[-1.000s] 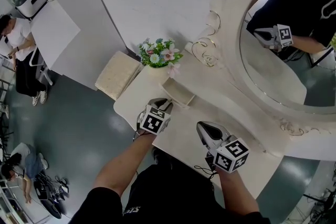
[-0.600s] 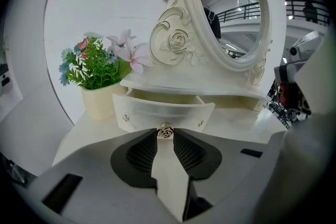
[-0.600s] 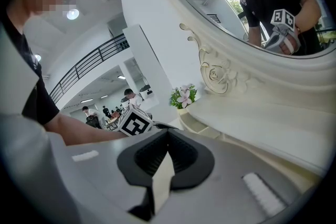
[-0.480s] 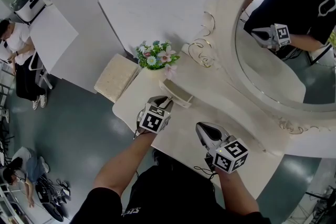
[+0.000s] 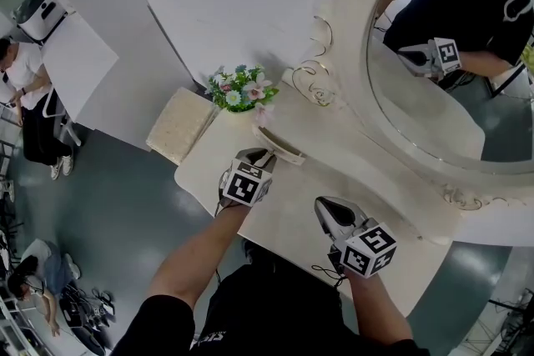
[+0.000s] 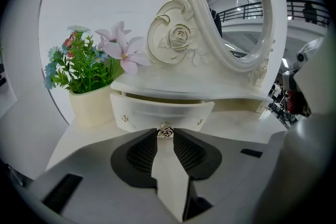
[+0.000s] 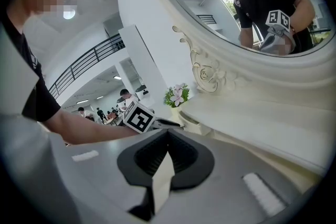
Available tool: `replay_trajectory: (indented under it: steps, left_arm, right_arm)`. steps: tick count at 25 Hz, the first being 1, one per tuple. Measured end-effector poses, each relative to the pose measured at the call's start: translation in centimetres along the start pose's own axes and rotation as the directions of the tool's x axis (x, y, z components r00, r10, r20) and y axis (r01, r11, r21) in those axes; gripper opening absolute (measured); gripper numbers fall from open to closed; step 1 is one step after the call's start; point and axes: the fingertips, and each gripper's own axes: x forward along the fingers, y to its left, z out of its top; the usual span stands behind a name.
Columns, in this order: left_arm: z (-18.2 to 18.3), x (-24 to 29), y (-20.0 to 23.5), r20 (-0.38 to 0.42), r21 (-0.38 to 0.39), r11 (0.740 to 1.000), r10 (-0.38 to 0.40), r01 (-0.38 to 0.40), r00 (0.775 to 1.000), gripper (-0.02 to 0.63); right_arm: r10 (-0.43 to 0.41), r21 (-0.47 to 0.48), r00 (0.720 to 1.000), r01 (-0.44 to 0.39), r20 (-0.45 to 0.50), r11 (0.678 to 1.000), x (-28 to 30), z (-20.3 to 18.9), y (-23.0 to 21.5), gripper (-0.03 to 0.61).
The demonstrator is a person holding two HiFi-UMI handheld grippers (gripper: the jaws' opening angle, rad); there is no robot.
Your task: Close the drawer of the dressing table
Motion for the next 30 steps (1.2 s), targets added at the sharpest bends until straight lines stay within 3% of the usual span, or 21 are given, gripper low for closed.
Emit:
replay_trajectory:
  steps: [30]
  left_arm:
    - [2.5, 3.3, 0.3, 0.005, 0.016, 1.000, -0.018, 0.018, 1.000, 0.103]
  right_arm:
    - [-0.106, 0.041, 0.994, 0.105, 0.020, 0.994, -3.1, -1.0, -2.1, 0.011]
